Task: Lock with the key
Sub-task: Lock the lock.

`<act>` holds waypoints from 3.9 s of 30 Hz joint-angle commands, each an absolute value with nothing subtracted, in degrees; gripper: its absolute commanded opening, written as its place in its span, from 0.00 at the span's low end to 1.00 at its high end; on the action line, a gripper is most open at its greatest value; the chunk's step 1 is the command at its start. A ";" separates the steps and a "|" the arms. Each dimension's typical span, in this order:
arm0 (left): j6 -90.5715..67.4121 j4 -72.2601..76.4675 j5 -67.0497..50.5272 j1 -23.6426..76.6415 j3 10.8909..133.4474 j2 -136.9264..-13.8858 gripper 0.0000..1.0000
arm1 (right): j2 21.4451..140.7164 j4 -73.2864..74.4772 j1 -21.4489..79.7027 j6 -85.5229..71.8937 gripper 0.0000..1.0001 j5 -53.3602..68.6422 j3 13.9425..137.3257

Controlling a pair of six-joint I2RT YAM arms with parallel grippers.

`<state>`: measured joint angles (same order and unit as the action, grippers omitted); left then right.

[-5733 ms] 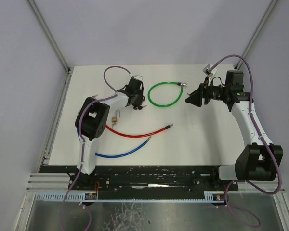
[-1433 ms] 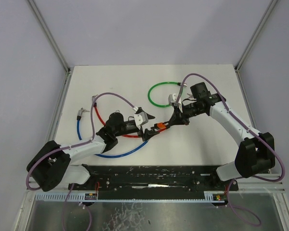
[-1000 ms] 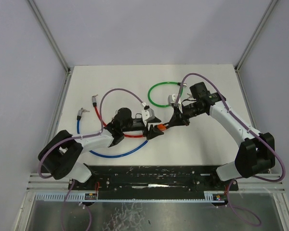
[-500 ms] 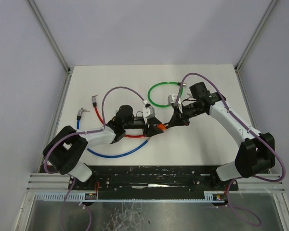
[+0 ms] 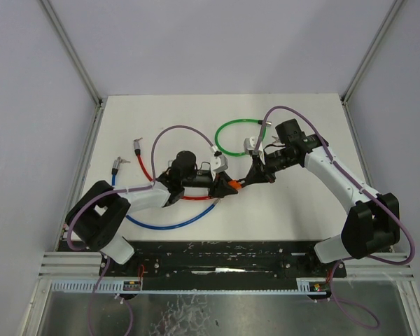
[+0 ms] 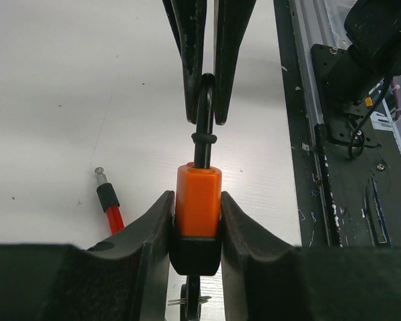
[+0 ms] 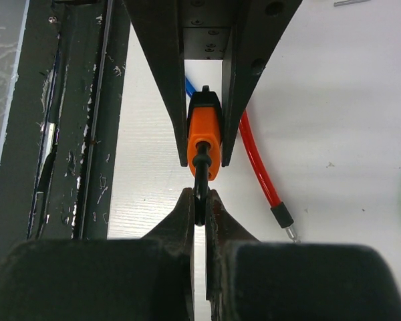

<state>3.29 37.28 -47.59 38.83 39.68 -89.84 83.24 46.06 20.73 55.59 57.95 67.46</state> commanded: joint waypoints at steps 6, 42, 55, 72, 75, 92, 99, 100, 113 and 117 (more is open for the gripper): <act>4.72 42.85 -46.50 38.56 38.81 -86.63 0.00 | 82.61 44.45 22.07 55.61 0.00 63.33 68.63; 9.76 47.40 -38.47 38.45 36.65 -79.55 0.00 | 86.85 31.11 28.11 45.37 0.00 60.43 64.57; -6.55 68.49 -48.42 38.50 38.37 -84.89 0.00 | 87.12 23.27 31.63 44.97 0.00 57.58 60.03; -10.86 75.88 -46.17 35.42 39.86 -86.97 0.00 | 94.29 22.15 37.36 40.47 0.00 61.01 61.46; -10.16 75.22 -46.48 35.16 39.39 -87.42 0.00 | 96.29 24.69 37.35 40.68 0.00 61.12 64.13; -4.34 61.15 -37.58 34.35 25.08 -79.98 0.50 | 90.42 43.13 27.24 51.40 0.00 61.06 72.56; -5.49 59.18 -35.75 33.93 22.13 -75.00 0.59 | 88.67 44.43 25.74 52.08 0.00 60.92 73.16; -5.56 58.76 -35.29 33.93 21.77 -74.02 0.59 | 88.34 45.22 25.18 52.37 0.00 61.18 73.34; -17.43 57.86 -37.34 33.57 24.09 -75.16 0.56 | 86.92 52.79 17.99 55.52 0.00 64.04 77.00; -18.89 58.32 -38.40 33.59 25.37 -77.56 0.53 | 87.00 53.07 17.65 55.75 0.00 64.25 77.04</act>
<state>-15.57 55.96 -36.67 33.95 23.07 -75.92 88.86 51.16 18.00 54.61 59.75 74.50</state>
